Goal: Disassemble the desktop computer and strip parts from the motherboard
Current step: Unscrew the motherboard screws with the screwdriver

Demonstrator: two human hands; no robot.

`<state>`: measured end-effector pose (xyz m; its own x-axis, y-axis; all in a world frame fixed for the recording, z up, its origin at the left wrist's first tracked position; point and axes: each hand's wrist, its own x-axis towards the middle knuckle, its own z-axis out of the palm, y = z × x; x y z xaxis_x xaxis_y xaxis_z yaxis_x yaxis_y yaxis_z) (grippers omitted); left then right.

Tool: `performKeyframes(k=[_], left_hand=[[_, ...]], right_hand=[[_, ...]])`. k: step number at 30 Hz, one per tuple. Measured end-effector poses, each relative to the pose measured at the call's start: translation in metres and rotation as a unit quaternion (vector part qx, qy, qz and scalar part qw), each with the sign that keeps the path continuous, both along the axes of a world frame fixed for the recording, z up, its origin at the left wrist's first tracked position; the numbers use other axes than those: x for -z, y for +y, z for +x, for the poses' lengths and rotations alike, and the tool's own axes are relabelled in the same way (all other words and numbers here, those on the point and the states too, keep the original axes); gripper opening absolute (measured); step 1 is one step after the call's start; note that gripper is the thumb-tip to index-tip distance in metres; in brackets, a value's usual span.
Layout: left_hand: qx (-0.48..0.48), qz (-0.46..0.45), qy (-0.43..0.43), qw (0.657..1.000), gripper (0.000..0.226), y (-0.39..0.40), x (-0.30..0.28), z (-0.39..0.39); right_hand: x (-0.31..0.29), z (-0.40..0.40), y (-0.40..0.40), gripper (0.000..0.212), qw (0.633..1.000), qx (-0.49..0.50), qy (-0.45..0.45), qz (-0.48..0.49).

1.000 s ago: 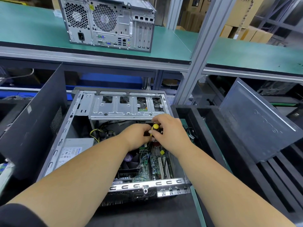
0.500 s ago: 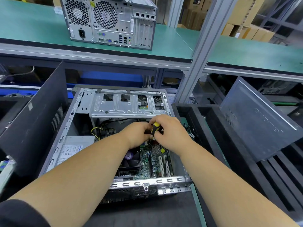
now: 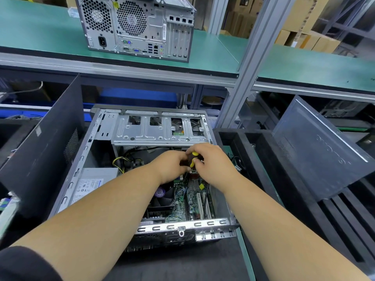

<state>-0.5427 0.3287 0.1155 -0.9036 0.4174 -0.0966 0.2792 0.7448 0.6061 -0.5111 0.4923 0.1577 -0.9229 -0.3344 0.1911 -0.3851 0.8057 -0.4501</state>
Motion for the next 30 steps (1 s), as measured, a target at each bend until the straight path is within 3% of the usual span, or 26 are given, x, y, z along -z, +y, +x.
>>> performKeyframes(k=[4,11,15,21,27,30], left_hand=[[-0.005,0.004,0.012,1.0,0.009,-0.0013,0.0,0.0012],[0.006,0.011,0.007,1.0,0.022,0.0013,-0.0022,0.0045],[0.01,0.016,-0.006,1.0,0.035,0.0001,-0.0031,0.0025],[-0.008,0.015,-0.009,1.0,0.011,-0.0006,0.0004,0.0004],[-0.002,0.003,0.011,1.0,0.016,0.0,-0.0002,0.0037],[0.013,0.019,-0.01,1.0,0.032,0.0005,-0.001,0.0036]], right_hand=[[-0.0002,0.0002,-0.001,0.03,1.0,-0.003,0.012,0.009],[0.0041,-0.0021,-0.0014,0.02,1.0,0.026,0.013,0.007],[0.0019,-0.0013,-0.0006,0.029,1.0,0.011,0.001,0.0],[0.0018,0.0,-0.0017,0.03,1.0,0.008,-0.002,0.006],[0.0041,-0.0028,-0.0034,0.023,0.998,0.035,0.013,0.041],[0.0015,-0.0012,-0.0032,0.021,0.999,0.023,0.007,0.03]])
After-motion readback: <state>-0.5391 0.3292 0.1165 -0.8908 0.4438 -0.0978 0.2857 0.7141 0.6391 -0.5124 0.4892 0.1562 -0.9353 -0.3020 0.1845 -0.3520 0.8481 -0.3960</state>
